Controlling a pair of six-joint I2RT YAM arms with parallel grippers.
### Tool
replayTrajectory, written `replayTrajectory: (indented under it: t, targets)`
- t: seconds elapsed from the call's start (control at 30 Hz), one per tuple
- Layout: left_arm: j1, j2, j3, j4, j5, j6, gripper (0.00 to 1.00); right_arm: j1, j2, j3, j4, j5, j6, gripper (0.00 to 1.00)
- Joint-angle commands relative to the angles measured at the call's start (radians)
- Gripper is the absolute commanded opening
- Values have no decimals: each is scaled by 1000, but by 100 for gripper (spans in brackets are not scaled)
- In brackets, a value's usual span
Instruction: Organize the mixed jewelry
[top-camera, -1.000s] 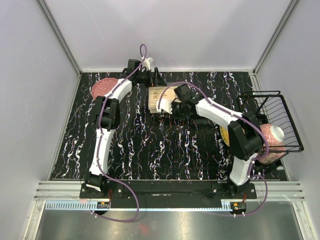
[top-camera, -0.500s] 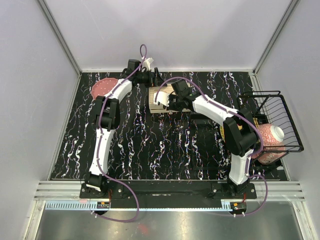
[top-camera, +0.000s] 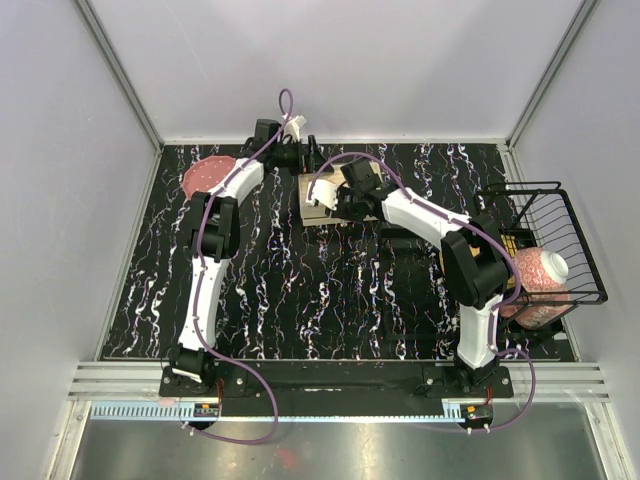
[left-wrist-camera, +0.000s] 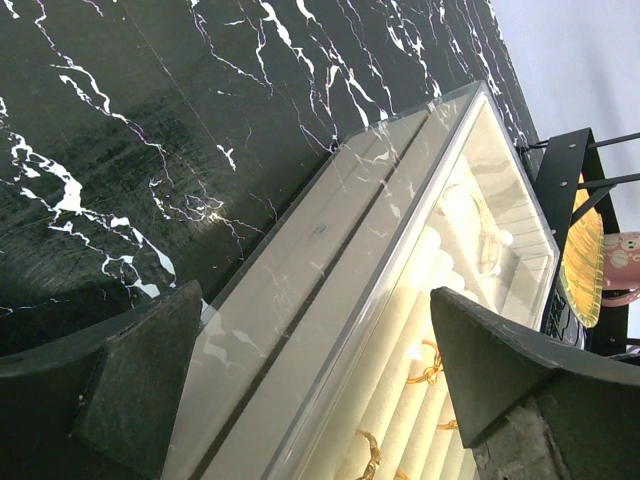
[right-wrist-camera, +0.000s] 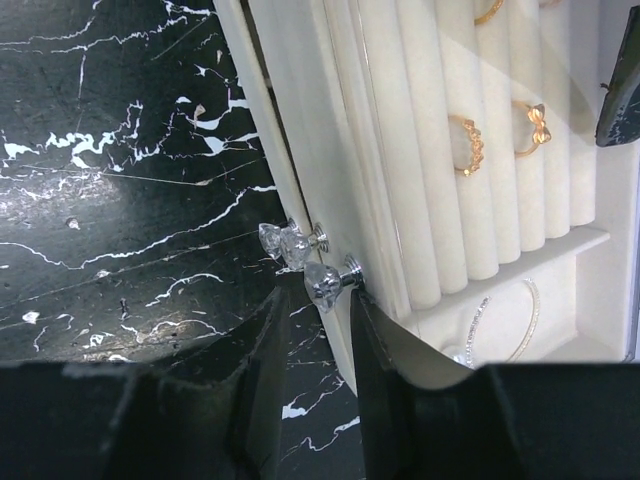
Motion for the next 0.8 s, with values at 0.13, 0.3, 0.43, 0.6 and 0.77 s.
replayTrajectory:
  t: [0.13,0.3,0.43,0.6,0.77]
  targets:
    - [40,-89,16,70,-62,-29,99,-6,-173,-39,-2,-31,194,50]
    - [71,-161,14,64,-116,-8,99,-6,-288,-60,-7,-22,323,65]
    - [95,-255,-57,50,-162,21,99,-6,-337,-27,-8,102,407,75]
    - [130,-431,-204,44,-239,92,99,-12,-365,18,-4,268,493,93]
    - [144,-621,-313,-80,-389,188,99,-23,-421,35,59,383,560,100]
